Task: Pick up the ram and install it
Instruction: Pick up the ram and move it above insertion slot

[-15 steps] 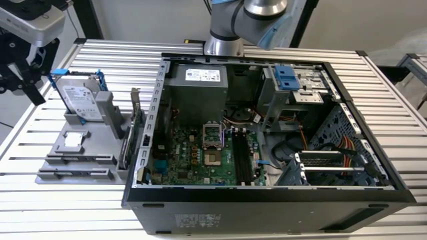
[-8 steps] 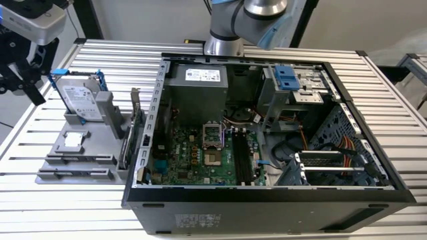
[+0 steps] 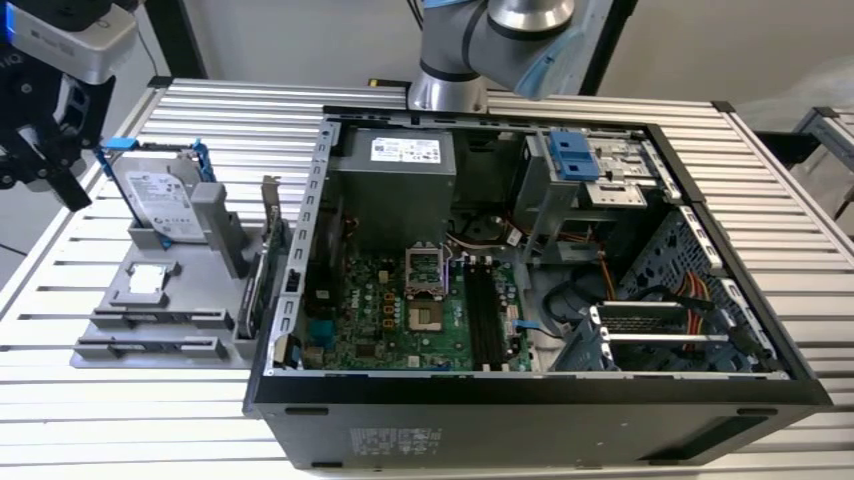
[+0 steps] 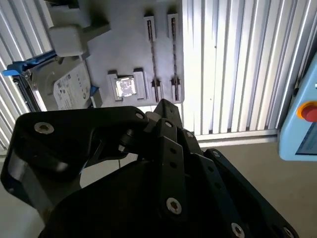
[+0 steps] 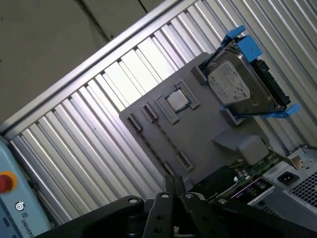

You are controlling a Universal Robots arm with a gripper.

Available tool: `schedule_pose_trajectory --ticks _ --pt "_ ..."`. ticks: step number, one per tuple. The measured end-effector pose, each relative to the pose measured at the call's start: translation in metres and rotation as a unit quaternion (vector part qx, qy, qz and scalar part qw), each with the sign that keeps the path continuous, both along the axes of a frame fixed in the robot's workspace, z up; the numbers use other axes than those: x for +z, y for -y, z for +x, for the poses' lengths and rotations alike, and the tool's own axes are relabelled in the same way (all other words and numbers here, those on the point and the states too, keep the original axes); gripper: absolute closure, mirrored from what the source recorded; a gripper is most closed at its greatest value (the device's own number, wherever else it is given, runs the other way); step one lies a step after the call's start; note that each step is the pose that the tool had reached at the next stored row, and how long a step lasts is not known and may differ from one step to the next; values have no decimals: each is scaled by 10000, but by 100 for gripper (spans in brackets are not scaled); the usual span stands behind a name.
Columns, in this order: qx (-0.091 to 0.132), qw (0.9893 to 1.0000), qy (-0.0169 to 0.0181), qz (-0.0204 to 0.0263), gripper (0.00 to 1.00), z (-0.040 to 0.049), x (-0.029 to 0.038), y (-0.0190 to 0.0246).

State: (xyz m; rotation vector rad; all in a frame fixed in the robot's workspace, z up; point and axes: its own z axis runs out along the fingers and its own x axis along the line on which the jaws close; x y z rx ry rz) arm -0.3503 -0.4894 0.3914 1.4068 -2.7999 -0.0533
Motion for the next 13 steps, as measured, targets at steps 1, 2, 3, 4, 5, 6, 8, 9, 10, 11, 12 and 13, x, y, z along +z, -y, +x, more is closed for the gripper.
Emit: schedule_pose_trajectory --ticks 1,2,3,4,5,6,8,9,10,11,12,13 --pt "51 10000 0 0 100 0 0 0" --pt "97 10000 0 0 100 0 0 0" --pt "142 9999 0 0 100 0 0 0" --pt "188 9998 0 0 100 0 0 0" --pt "233 9997 0 0 100 0 0 0" --pt "280 9996 0 0 100 0 0 0" --pt "374 9993 0 0 100 0 0 0" --pt "421 9991 0 0 100 0 0 0" --pt "469 9989 0 0 100 0 0 0" --pt "517 9987 0 0 100 0 0 0" --pt "562 9984 0 0 100 0 0 0" --pt "611 9981 0 0 100 0 0 0"
